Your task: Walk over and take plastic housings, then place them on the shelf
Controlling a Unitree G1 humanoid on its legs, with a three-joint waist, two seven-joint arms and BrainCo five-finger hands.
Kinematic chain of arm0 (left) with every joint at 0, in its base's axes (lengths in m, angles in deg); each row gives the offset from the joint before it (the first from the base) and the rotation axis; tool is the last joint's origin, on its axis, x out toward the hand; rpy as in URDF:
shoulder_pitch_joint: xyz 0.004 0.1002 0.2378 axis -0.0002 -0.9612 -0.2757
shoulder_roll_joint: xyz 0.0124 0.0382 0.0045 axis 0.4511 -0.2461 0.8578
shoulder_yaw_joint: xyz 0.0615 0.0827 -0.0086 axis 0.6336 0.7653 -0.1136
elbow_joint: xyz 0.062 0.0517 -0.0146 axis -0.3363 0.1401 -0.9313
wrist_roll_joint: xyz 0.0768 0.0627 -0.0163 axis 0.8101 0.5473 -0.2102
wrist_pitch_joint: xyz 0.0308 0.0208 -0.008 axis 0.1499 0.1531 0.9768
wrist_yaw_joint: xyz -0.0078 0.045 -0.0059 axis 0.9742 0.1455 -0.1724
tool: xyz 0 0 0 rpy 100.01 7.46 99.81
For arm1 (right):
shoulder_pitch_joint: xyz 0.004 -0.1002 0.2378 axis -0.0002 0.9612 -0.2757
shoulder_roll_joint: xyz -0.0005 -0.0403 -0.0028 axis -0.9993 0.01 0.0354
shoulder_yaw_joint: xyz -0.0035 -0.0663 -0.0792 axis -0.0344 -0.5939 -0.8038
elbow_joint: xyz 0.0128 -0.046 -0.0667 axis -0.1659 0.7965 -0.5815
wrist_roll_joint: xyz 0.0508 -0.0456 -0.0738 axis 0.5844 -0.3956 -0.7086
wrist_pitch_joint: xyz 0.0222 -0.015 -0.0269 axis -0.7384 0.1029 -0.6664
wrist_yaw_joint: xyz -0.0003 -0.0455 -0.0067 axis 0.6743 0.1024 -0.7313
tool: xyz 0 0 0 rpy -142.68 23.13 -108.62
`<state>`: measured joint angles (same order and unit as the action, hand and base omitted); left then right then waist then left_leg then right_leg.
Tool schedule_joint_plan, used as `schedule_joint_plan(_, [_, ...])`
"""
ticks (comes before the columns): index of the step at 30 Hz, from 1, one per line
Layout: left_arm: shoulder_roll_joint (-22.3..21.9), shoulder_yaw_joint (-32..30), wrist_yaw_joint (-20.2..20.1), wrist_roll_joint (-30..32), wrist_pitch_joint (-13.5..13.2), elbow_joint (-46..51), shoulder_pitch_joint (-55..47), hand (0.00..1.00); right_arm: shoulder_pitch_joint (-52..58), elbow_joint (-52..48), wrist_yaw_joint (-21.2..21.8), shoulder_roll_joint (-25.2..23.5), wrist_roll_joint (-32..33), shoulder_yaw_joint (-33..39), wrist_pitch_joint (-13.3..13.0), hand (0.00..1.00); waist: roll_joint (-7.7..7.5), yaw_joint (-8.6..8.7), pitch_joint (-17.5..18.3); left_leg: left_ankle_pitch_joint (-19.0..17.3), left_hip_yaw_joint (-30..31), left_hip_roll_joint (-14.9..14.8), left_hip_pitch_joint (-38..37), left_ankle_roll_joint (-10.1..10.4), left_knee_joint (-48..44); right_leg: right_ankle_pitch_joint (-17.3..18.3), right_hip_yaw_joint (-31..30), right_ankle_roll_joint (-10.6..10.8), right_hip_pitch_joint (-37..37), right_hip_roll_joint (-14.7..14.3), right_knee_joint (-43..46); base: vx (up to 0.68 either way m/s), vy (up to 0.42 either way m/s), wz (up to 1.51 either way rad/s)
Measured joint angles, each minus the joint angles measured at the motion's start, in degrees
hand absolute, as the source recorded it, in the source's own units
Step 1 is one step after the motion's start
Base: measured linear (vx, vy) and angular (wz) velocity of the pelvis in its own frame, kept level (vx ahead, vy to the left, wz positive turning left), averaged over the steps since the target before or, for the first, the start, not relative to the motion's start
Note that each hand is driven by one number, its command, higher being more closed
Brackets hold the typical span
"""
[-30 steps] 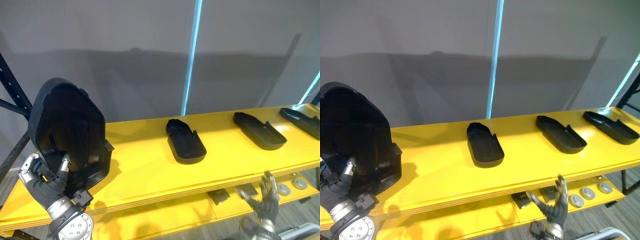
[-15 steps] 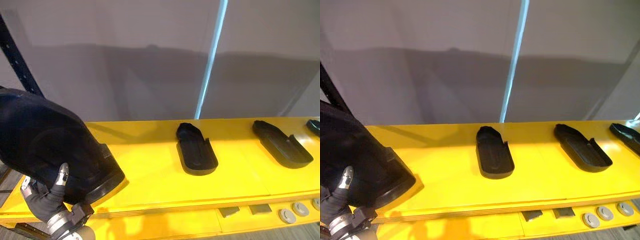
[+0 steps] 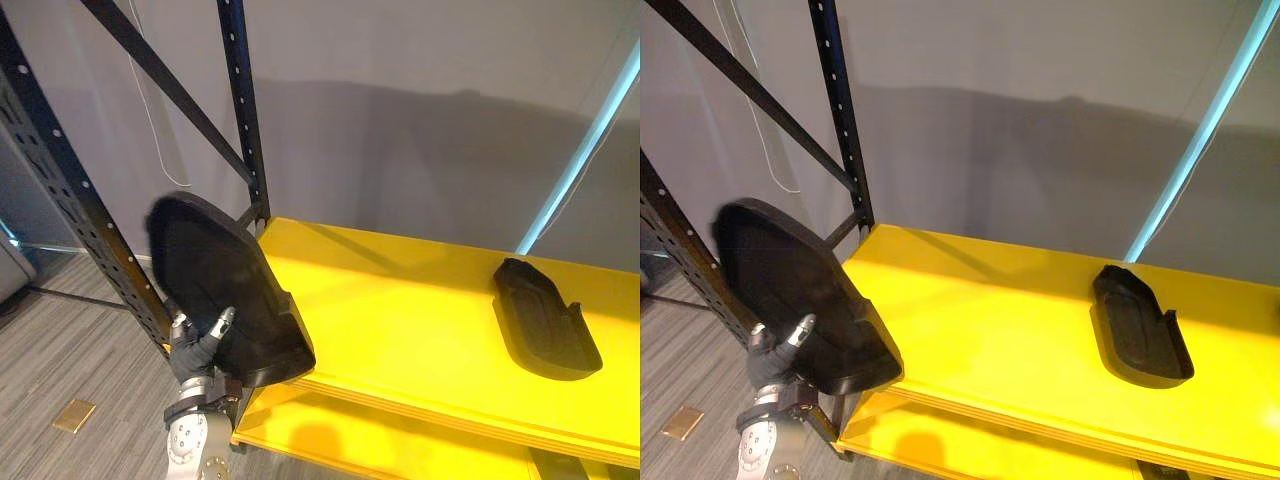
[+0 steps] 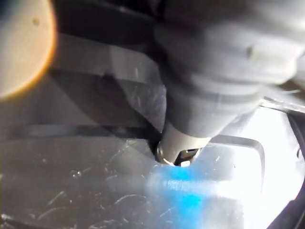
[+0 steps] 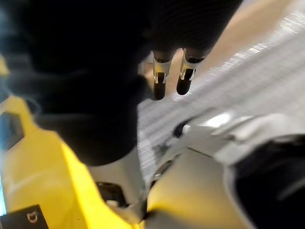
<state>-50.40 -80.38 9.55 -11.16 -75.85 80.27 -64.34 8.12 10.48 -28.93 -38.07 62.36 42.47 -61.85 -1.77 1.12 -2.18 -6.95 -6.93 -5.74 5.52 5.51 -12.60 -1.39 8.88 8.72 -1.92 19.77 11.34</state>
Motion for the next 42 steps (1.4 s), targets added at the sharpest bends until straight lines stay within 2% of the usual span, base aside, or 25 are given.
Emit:
schedule_joint_plan(2, [1.8,1.0,-2.6,-1.2,0.2,-1.5,3.5,1.00,-0.5,-0.1,1.1,0.1,-0.1,0.0,0.1,0.00,0.11,0.09,0.0,0.7,-3.1,0.0,-0.6,-0.6,1.7,-1.7,0.1,-1.6,-2.4,-0.3,0.3,-0.06,0.195,-0.86])
schedule_joint_plan(4, [3.2,1.6,-4.5,-1.8,0.9,-5.7,7.7,1.00,-1.2,0.0,2.1,0.1,-0.3,-0.1,0.2,0.00,0.58,2.04,-0.3,2.1,-3.9,-0.7,-1.1,-0.6,3.6,1.9,-2.7,1.1,-3.8,-3.3,1.5,-0.07,0.009,-0.36])
schedule_joint_plan(5, [4.1,1.9,-5.1,-2.8,1.6,-8.8,10.8,1.00,-1.4,0.2,2.7,0.0,-0.1,0.0,0.5,0.00,0.82,3.25,-0.5,3.5,-4.0,-0.8,-1.4,-0.4,5.3,5.2,-5.4,0.8,-4.0,-6.7,1.3,-0.06,-0.133,-0.08])
schedule_joint_plan(6, [4.2,1.9,-5.3,-3.7,2.4,-10.9,13.2,1.00,-1.5,0.2,3.0,0.3,-0.2,-0.1,0.5,0.00,1.16,3.82,-0.8,4.2,-4.3,-0.8,-1.5,-0.1,6.0,6.6,-6.1,-0.4,-3.6,-8.4,-0.7,-0.06,-0.146,-0.17])
schedule_joint_plan(7, [4.2,2.0,-5.5,-4.2,2.5,-12.3,14.4,1.00,-1.6,-0.1,3.2,0.5,-0.1,-0.1,0.6,0.00,1.61,3.91,-1.4,4.5,-4.3,-0.6,-1.8,-0.1,6.4,6.5,-6.1,-0.3,-2.8,-8.7,-1.9,-0.05,-0.147,-0.14])
schedule_joint_plan(9, [5.6,2.3,-6.5,-5.4,3.8,-16.3,17.9,1.00,-1.2,-0.3,3.8,1.9,-0.3,-0.1,1.2,0.00,4.09,5.02,-3.5,7.0,-3.5,-2.2,-3.7,0.2,9.9,5.4,-5.1,-1.8,-1.6,-10.8,-3.3,-0.07,-0.151,-0.02])
schedule_joint_plan(12, [9.1,2.3,-7.3,-6.7,4.2,-17.5,19.3,1.00,-1.0,-0.4,4.1,2.6,-2.4,-0.1,1.8,0.00,4.96,5.02,-3.8,8.5,-2.5,-3.7,-3.7,0.0,13.1,3.5,-5.1,-3.2,-2.2,-13.1,-5.7,-0.04,-0.131,-0.16])
schedule_joint_plan(14, [13.1,2.2,-7.5,-8.0,4.6,-20.4,22.1,1.00,-1.0,-0.5,4.9,2.7,-2.9,-0.8,2.1,0.00,4.43,4.96,-4.5,9.6,-2.5,-4.8,-3.6,0.7,15.1,2.4,-5.1,-3.7,-2.7,-14.5,-7.1,-0.04,-0.076,-0.07])
schedule_joint_plan(21, [23.5,1.9,-6.0,-9.0,5.5,-31.4,30.0,1.00,-1.4,-2.5,5.3,2.7,-4.7,-1.3,2.7,0.00,4.21,4.30,-8.1,10.6,-4.0,-4.1,-1.3,1.3,16.2,1.3,-6.7,-3.2,-6.0,-14.1,-8.2,0.00,0.023,-0.12])
schedule_joint_plan(25, [26.8,2.1,-4.7,-9.1,6.5,-37.1,34.7,1.00,-2.1,-2.6,5.6,2.6,-4.7,-1.3,2.7,0.00,4.25,4.33,-10.5,10.8,-4.1,-4.0,-0.6,1.3,16.3,1.2,-6.8,-3.2,-6.7,-14.0,-8.5,0.06,0.013,-0.03])
schedule_joint_plan(27, [29.2,4.4,-4.7,-9.7,7.2,-39.0,38.0,1.00,-2.8,-2.5,5.6,2.7,-4.7,-2.5,2.7,0.00,4.24,4.31,-11.7,10.8,-4.1,-4.0,0.0,1.2,16.2,1.2,-6.9,-3.2,-7.2,-14.0,-8.5,0.05,-0.001,-0.03])
schedule_joint_plan(34, [32.6,8.7,-5.1,-9.4,7.4,-43.5,46.3,1.00,-5.2,-2.6,5.5,3.5,-4.4,-4.8,2.7,0.00,4.25,4.37,-14.9,10.9,-5.4,-4.0,1.4,1.2,15.6,1.2,-8.8,-3.3,-9.6,-14.1,-7.7,-0.01,-0.001,-0.11])
schedule_joint_plan(42, [34.5,13.1,-7.6,-1.2,7.5,-45.2,53.2,1.00,-6.1,-2.8,5.5,4.0,-2.2,-7.3,2.3,0.00,4.24,4.48,-17.0,10.9,-5.6,-4.1,2.9,1.2,14.2,1.2,-9.9,-3.4,-11.6,-14.3,-6.3,-0.04,-0.007,-0.05])
